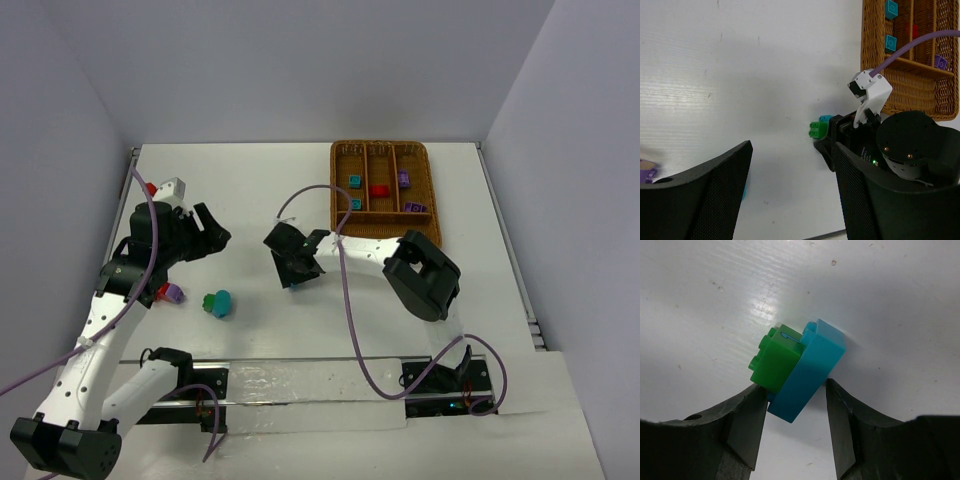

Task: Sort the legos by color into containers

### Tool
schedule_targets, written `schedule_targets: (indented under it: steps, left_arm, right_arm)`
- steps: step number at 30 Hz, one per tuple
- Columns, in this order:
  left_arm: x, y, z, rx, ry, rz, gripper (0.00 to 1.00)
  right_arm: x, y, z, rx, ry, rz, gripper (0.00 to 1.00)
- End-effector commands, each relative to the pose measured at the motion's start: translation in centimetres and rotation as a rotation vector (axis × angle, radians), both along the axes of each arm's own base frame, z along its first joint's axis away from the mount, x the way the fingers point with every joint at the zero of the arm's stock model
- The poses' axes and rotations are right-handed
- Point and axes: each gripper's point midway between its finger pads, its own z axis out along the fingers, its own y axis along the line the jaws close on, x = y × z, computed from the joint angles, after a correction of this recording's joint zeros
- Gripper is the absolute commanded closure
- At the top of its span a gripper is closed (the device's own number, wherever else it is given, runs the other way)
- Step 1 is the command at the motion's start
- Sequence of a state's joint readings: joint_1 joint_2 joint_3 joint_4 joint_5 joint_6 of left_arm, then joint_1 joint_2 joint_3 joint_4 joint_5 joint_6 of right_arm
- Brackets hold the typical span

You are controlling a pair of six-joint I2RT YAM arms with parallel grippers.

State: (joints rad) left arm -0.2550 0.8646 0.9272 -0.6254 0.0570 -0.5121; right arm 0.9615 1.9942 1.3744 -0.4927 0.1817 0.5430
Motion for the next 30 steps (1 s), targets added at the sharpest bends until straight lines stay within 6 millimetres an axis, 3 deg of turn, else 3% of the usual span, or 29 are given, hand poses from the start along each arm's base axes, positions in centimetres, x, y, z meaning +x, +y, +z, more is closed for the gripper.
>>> schedule_targets:
  steps: [1,6,8,9,11,13,18,20,21,23,30]
  left_arm:
    - [0.4,-0.1,1.0,-0.010,-0.035,0.001,0.26]
    - [0.4,-0.2,0.9,-0.015,-0.032,-0.002,0.27]
    - [0.3,-0.1,0.9,-0.015,-0.034,-0.001,0.26]
    - [0.3,-0.1,0.9,-0.013,-0.034,-0.001,0.26]
    - [0.2,-0.1,0.8,-0.014,-0.031,-0.001,0.26]
    - [0.2,-0.2,0.5,-0.016,-0.024,-0.005,0.26]
    - [0.2,-1.3,-0.6,-0.057,0.006,-0.043,0.26]
    - [0.2,-2.4,-0.8,-0.106,0.015,-0.081,0.26]
    - [0.0,-2.9,-1.5,-0.135,0.038,-0.091,0.26]
    - [-0.2,-4.5,-1.0,-0.211,0.023,-0.158,0.25]
    - [-1.5,-8.9,-1.1,-0.494,0.051,-0.320,0.17]
  right_arm:
    - [1.3,-1.0,1.4,-0.021,-0.080,-0.047,0.43]
    - [1.5,-0.7,1.4,-0.018,-0.085,-0.039,0.53]
    - [1.6,-0.4,1.5,-0.016,-0.091,-0.038,0.69]
    - [1.6,-0.4,1.5,-0.018,-0.092,-0.036,0.70]
    - [1.5,-0.4,1.6,-0.019,-0.099,-0.031,0.89]
    - [1.5,-0.4,1.8,-0.017,-0.105,-0.031,0.99]
    - [1.2,-0.4,3.4,0.017,-0.133,-0.003,1.00]
    - [1.1,-0.1,5.5,0.081,-0.168,0.015,1.00]
    - [0.5,-0.1,5.6,0.104,-0.161,0.041,1.00]
    - [0.5,0.7,8.3,0.201,-0.207,0.062,1.00]
    - [-0.9,1.6,11.1,0.345,-0.225,0.122,1.00]
